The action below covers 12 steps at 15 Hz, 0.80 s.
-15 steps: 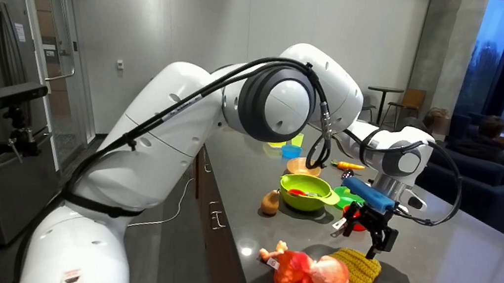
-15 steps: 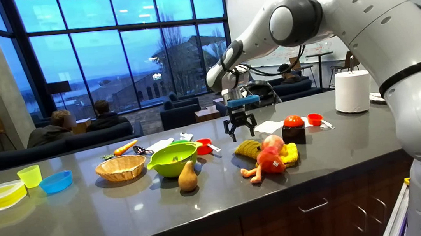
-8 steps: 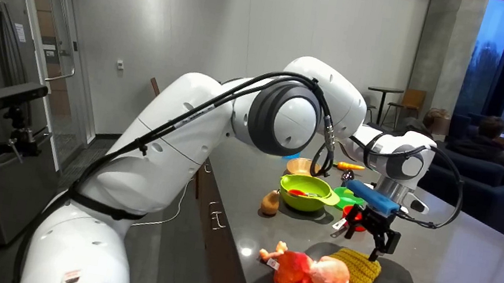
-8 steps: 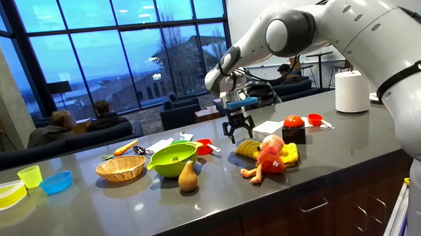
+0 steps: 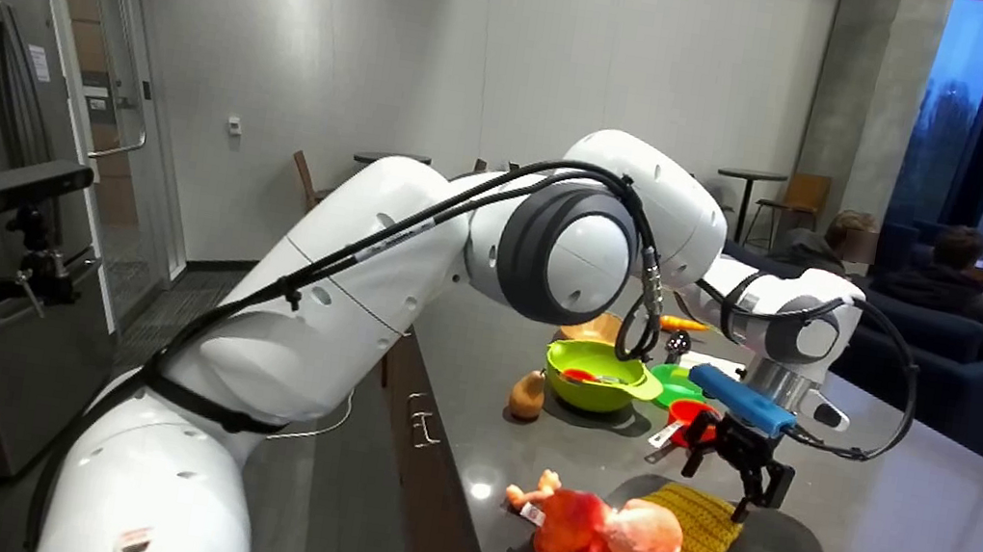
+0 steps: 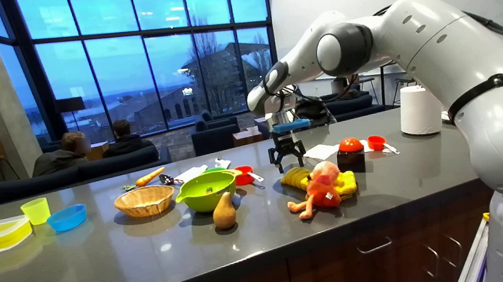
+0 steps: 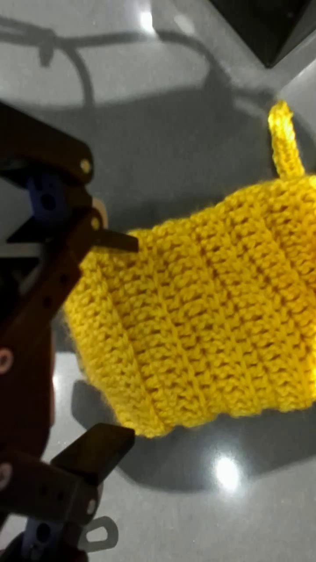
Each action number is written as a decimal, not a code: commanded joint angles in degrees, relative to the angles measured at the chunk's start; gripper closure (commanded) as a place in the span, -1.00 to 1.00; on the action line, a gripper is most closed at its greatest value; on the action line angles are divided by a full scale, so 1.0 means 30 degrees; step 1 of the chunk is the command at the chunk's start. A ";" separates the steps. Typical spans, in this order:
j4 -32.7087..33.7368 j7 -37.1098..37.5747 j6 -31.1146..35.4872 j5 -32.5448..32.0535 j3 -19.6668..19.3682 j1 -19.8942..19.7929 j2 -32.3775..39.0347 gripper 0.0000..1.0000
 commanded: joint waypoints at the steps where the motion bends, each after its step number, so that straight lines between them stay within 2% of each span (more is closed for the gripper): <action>1: 0.0607 -0.0508 -0.0396 0.0228 0.0174 -0.0322 0.0455 -1.00; 2: 0.0635 -0.0548 -0.0379 0.0226 0.0181 -0.0337 0.0528 -1.00; 3: 0.0636 -0.0592 -0.0380 0.0237 0.0192 -0.0371 0.0576 -0.86; 4: 0.0632 -0.0651 -0.0369 0.0229 0.0195 -0.0384 0.0613 -0.48; 5: 0.0626 -0.0701 -0.0354 0.0211 0.0193 -0.0387 0.0639 -0.39; 12: 0.0786 -0.0569 -0.0467 0.0078 0.0138 -0.0315 0.0580 0.75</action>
